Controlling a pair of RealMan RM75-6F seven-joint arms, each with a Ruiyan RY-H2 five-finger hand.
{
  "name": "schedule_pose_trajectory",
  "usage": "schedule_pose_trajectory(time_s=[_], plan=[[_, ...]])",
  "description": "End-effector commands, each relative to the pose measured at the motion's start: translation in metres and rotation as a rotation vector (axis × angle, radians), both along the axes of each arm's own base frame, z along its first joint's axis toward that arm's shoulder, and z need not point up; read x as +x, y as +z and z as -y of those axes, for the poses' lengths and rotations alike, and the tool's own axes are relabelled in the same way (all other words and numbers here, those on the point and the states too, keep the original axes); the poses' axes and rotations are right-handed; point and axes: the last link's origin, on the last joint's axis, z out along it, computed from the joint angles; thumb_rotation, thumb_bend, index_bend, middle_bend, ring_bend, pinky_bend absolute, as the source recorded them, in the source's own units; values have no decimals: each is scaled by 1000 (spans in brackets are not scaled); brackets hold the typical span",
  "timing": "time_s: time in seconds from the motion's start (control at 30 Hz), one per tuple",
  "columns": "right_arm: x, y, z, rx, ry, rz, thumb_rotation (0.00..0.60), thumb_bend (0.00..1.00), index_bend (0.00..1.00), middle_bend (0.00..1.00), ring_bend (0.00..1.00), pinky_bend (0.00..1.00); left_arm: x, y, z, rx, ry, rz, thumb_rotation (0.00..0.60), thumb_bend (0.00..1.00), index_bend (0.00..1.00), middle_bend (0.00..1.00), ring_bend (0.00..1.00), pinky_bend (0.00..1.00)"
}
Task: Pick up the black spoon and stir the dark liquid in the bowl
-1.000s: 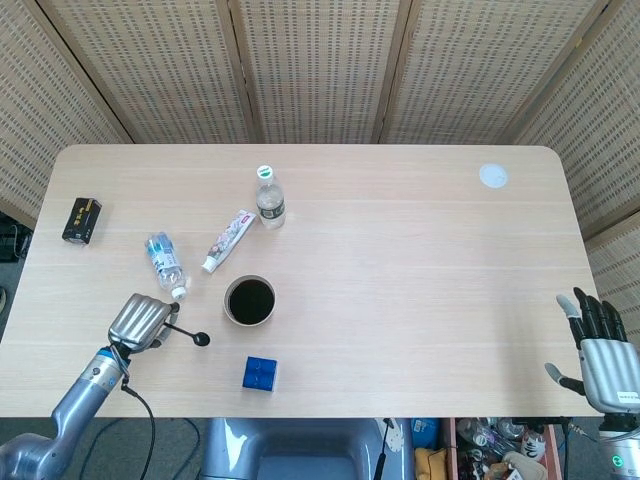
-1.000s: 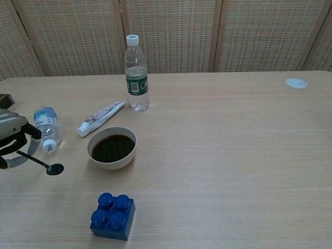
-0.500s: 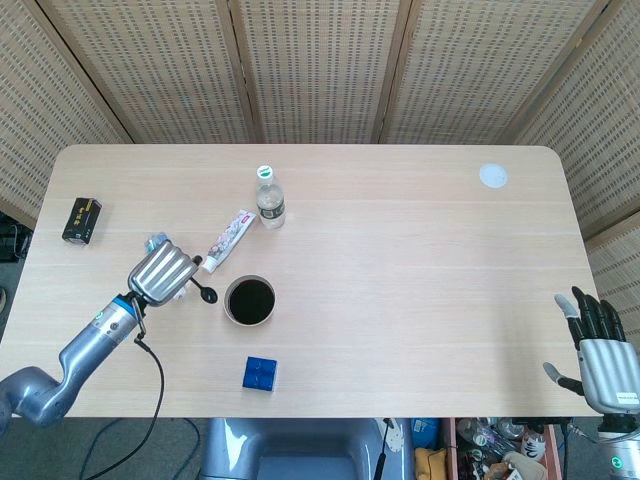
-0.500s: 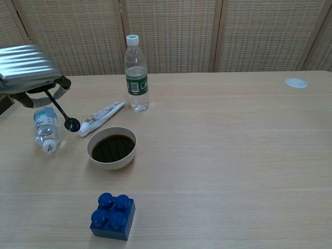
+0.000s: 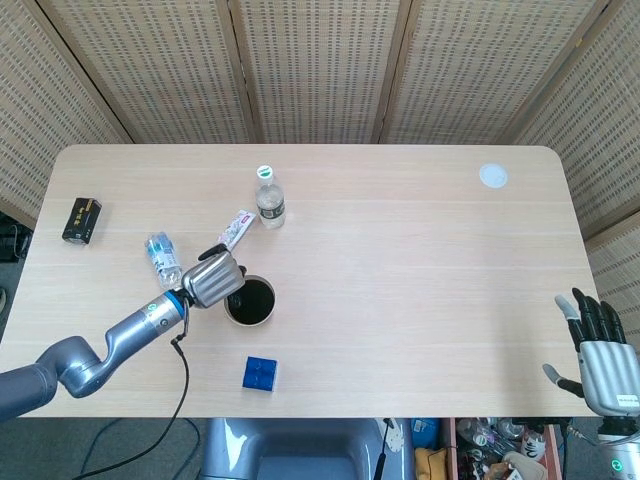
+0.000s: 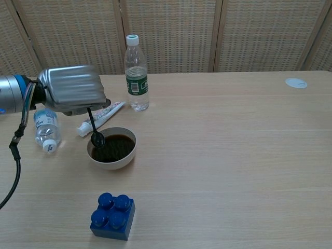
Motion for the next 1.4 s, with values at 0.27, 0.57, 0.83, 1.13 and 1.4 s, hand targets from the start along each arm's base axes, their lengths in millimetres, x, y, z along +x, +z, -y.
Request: schedule_pose_trajectory(time_s=[0.27, 0.57, 0.83, 1.13, 1.4], plan=[[-3, 1, -3, -11, -9, 5, 600, 145, 90, 51, 0, 0, 14, -33, 2, 3, -75, -79, 600, 520, 634, 843, 787, 757], [-8, 3, -5, -17, -21, 9, 600, 145, 90, 50, 0, 0, 27, -53, 13, -10, -102, -86, 600, 520, 637, 844, 787, 757], [-12, 5, -7, -28, -32, 12, 600, 146, 90, 50, 0, 0, 45, -66, 9, 4, -95, -64, 600, 520, 637, 843, 787, 757], [-16, 6, -9, -30, -46, 15, 600, 146, 91, 51, 0, 0, 48, -76, -6, 36, -51, -70, 600, 521, 637, 843, 787, 757], [-15, 5, -8, -24, -41, 14, 600, 145, 91, 51, 0, 0, 35, -70, -1, 29, -43, -73, 600, 521, 640, 843, 787, 757]])
